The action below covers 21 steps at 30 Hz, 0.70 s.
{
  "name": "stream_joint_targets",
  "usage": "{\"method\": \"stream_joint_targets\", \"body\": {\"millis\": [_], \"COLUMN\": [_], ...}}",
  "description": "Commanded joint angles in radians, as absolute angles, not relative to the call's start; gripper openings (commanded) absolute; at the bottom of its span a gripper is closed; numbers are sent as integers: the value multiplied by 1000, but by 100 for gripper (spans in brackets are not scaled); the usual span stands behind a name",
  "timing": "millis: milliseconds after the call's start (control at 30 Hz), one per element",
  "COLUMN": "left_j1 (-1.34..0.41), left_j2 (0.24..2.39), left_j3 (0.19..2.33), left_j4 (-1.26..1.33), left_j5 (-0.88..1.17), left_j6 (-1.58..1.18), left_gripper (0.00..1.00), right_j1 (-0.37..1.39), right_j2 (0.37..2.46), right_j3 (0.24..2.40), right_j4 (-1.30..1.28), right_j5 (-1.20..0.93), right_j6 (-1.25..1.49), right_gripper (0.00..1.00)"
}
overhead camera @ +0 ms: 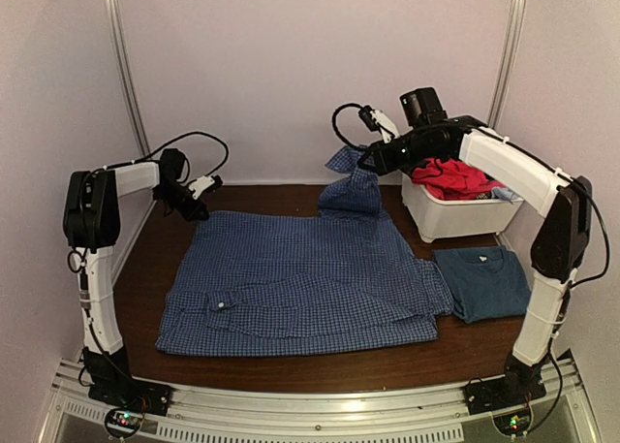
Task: Fold and stack the mixed laundry pile
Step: Pick up the 1/3-folded shirt from the center of the board, then fold the 1/3-folded shirt at the center of the board.
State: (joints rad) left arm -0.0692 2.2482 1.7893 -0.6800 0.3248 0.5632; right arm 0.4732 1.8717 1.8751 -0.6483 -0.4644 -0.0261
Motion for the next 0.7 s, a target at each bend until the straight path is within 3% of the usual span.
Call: {"method": "stream_joint_targets", "body": {"millis": [0,667], "left_j1": [-71,-143], "left_j2": [2097,1589], "left_j3": [1709,1182], "left_j4": [-573,-388], "left_j5": [336,230], "left_j6": [542,613], "left_gripper": [0,0], "right_j1": [466,513], "right_j2": [1795,1407], "right_j3": [1891,1702], "right_j4": [-648,-678], "right_j5": [-450,-518], "right_j6": [-10,-1], "right_gripper": [0,0]}}
